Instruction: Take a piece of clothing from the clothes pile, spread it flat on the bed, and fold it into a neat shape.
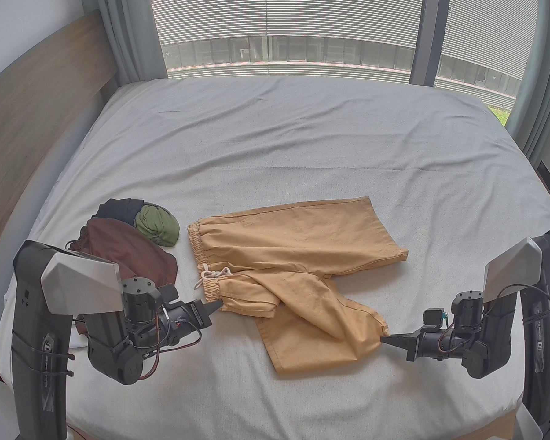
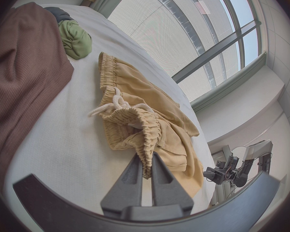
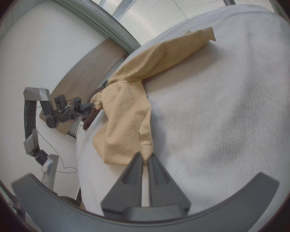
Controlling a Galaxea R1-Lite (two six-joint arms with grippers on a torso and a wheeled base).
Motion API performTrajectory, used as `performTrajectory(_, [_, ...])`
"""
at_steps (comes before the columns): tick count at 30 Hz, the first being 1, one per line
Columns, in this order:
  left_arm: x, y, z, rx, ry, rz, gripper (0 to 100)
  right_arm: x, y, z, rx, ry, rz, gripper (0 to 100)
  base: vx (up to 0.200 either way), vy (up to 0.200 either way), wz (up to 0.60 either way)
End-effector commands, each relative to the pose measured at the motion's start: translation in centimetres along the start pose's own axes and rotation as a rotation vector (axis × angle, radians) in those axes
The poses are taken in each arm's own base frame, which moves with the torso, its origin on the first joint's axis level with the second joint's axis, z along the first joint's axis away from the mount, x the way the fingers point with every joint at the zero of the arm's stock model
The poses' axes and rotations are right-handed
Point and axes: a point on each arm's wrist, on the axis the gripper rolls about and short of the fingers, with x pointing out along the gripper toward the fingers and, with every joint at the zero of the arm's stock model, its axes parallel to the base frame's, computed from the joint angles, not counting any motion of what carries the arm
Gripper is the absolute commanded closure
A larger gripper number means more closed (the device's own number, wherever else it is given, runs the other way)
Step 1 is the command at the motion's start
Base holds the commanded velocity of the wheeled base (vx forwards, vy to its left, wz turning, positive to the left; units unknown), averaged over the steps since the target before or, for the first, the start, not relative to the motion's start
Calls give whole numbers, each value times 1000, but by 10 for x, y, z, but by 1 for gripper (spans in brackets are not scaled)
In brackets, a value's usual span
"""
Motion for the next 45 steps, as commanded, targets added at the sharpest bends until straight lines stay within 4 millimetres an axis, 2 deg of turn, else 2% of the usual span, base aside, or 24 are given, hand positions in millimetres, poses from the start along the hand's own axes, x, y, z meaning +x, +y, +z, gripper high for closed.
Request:
performTrajectory(1, [-6,10,5,4,-16,27,100,-12,9,21,-34,-57,20,100,0,0,0])
performTrajectory(3, [-7,12,6,10,-19,33,100,-15,9,25,-37,-70,21,100,0,0,0])
performTrajectory(4, [-9,18,9,30,-28,48,100,-22,13,37,-42,-107,20,100,0,0,0])
performTrajectory(5, [-9,18,9,30,-28,48,100,-22,13,37,-42,-107,20,100,0,0,0])
performTrajectory(7, [-11,22,11,48,-32,57,100,-33,18,52,-38,-157,29,100,0,0,0])
performTrajectory(17, [-11,23,10,48,-30,60,100,-57,37,80,-37,-235,80,100,0,0,0])
performTrajectory(36, [-10,26,7,42,-22,68,100,-72,41,94,-35,-288,76,100,0,0,0])
performTrajectory(45, [-20,32,10,29,-23,96,100,-74,28,105,-13,-310,49,100,0,0,0])
